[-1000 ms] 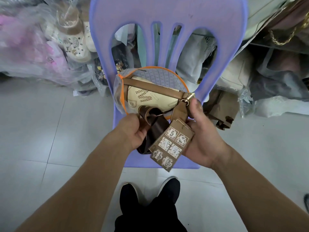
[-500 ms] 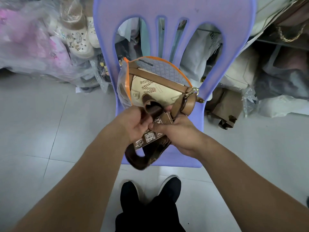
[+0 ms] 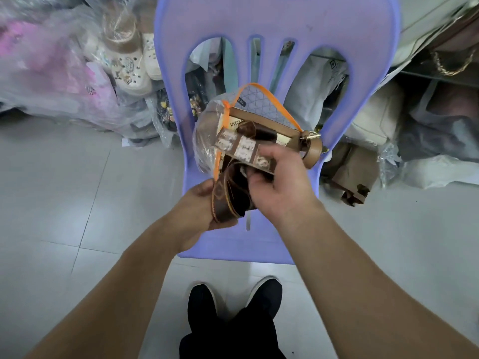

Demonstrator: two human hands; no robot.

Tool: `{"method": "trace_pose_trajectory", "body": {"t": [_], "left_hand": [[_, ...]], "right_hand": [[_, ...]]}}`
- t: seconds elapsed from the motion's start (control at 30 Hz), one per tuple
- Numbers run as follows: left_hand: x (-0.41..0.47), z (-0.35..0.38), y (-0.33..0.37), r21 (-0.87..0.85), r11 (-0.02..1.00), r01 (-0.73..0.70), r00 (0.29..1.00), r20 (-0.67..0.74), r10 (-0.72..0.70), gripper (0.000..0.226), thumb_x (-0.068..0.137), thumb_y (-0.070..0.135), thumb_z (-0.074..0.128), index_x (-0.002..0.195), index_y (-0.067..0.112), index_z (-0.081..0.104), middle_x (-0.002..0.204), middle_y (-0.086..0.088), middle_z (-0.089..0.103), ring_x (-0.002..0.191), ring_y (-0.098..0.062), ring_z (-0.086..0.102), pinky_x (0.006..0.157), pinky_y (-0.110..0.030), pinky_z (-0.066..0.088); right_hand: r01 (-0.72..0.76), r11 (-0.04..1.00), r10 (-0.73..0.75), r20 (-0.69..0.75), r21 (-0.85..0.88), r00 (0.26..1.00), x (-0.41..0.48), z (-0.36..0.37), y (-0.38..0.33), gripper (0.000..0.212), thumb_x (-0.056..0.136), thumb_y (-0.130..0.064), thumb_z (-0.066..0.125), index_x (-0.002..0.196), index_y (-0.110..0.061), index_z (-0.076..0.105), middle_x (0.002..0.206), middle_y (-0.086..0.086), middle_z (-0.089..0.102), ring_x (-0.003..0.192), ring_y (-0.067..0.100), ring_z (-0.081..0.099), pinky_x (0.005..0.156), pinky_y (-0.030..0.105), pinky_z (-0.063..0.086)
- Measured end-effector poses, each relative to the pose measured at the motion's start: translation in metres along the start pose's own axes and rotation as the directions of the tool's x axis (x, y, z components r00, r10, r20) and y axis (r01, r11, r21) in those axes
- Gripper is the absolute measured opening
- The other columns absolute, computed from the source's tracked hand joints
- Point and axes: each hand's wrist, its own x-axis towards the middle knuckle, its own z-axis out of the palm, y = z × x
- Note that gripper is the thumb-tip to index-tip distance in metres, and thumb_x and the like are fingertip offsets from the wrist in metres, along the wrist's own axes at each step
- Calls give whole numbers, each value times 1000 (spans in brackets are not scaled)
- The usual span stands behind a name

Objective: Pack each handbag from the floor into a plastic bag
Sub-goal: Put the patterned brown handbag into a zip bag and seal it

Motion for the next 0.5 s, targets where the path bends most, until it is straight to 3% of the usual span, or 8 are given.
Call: {"method": "trace_pose_trajectory", "body": {"t": [0.07,0.13,0.2,0.23,0.33,0.4,0.5], "left_hand": [[-9,-1,5,-33,999,-23,996,85,26,23,80,8,72,102,14,72,94,-14,76,86,-32,71,84,-48,60],[-14,0,12,0,999,-54,994,92,53,21,74,22,67,92,18,77,96,-20,75,81,-30,71,75,-42,62],[-17,4,13,16,996,-84,996,25,84,11,74,21,71,82,19,79,89,-19,75,77,-27,71,68,-38,62],[-18,8,14,-1,996,-87,996,-24,87,3,77,18,76,77,18,79,83,-16,76,75,-27,72,66,-37,63],[-18,17,14,-39,995,-95,985,-149,89,11,90,20,70,82,14,75,72,-8,75,68,-22,73,63,-35,63],[-16,21,16,-58,993,-98,976,-202,85,9,89,18,72,82,12,73,67,-5,74,64,-18,73,62,-36,63],[-11,27,20,-72,994,-78,957,-283,54,14,87,17,75,75,12,72,63,-5,72,65,-19,73,63,-37,63]], "right_hand": [[81,975,-97,-70,-207,993,2,1,19,37,77,-6,69,114,-10,70,102,9,75,87,28,73,65,38,64],[148,854,-242,-129,-499,962,6,-3,25,41,54,-25,80,95,-23,74,88,0,78,83,31,76,74,49,64],[123,743,-282,-142,-658,949,5,-3,22,19,65,-21,85,79,-20,71,78,-2,75,78,29,74,77,49,63],[124,687,-287,-111,-716,951,5,-4,17,15,73,-20,84,78,-20,70,80,-2,74,79,27,73,78,47,63],[176,537,-308,3,-825,951,3,-6,2,18,79,-31,84,88,-21,72,86,-4,74,82,22,70,67,34,56],[149,586,-305,-46,-796,951,3,-9,-4,25,75,-31,87,94,-21,73,90,-3,76,83,23,72,59,32,49],[60,832,-213,-217,-551,953,0,-12,-7,45,65,-22,95,97,-16,64,99,5,77,82,30,74,45,33,50]]}}
